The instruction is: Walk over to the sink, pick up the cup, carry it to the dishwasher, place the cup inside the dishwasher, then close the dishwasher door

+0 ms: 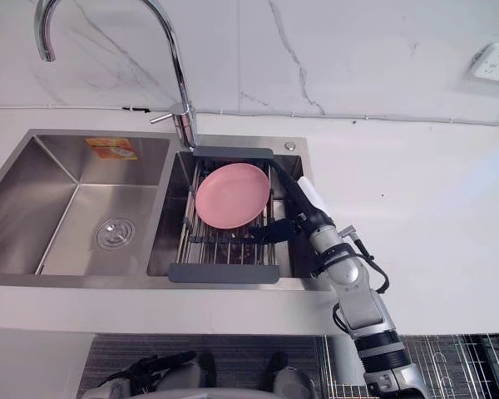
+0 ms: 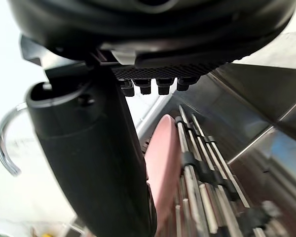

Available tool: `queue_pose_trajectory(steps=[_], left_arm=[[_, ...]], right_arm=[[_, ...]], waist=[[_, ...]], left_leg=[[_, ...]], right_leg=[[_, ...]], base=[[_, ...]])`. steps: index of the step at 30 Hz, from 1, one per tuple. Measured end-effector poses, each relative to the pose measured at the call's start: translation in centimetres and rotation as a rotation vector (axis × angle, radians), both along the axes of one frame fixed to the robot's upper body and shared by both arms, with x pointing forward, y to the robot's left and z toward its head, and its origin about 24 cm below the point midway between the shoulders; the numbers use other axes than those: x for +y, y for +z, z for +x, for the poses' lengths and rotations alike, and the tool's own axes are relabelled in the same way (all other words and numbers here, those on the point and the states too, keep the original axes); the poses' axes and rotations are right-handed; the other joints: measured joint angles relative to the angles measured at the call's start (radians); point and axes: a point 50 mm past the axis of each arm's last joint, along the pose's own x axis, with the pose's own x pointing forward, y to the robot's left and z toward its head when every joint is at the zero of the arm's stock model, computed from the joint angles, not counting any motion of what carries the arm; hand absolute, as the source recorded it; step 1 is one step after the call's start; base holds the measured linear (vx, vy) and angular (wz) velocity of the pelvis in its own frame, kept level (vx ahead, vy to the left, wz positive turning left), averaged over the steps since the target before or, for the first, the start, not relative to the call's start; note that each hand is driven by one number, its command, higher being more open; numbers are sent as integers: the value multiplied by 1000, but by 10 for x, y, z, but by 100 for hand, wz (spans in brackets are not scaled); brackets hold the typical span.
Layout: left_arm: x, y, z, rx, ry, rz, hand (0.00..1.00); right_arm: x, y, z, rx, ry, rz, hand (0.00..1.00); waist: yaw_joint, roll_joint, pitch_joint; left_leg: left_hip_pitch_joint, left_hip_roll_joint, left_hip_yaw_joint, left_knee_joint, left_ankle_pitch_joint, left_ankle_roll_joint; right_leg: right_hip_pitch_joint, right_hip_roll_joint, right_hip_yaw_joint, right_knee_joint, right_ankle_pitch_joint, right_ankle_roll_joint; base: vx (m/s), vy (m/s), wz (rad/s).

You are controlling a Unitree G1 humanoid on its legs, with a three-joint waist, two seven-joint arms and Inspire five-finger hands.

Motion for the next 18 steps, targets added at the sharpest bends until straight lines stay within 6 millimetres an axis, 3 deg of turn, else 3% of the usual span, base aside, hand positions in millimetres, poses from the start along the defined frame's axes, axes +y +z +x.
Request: queue_pose_trajectory(steps=[18], left_arm=[[-4, 1, 2, -21, 14, -27, 100]], right_arm=[[0, 23, 23, -106, -58, -267, 100]], waist=[[22, 12, 7]], left_leg=[[-3, -2, -1, 2, 0, 1]], right_leg=[[-2, -4, 1, 7, 1, -2]], base=[[-17, -2, 0]])
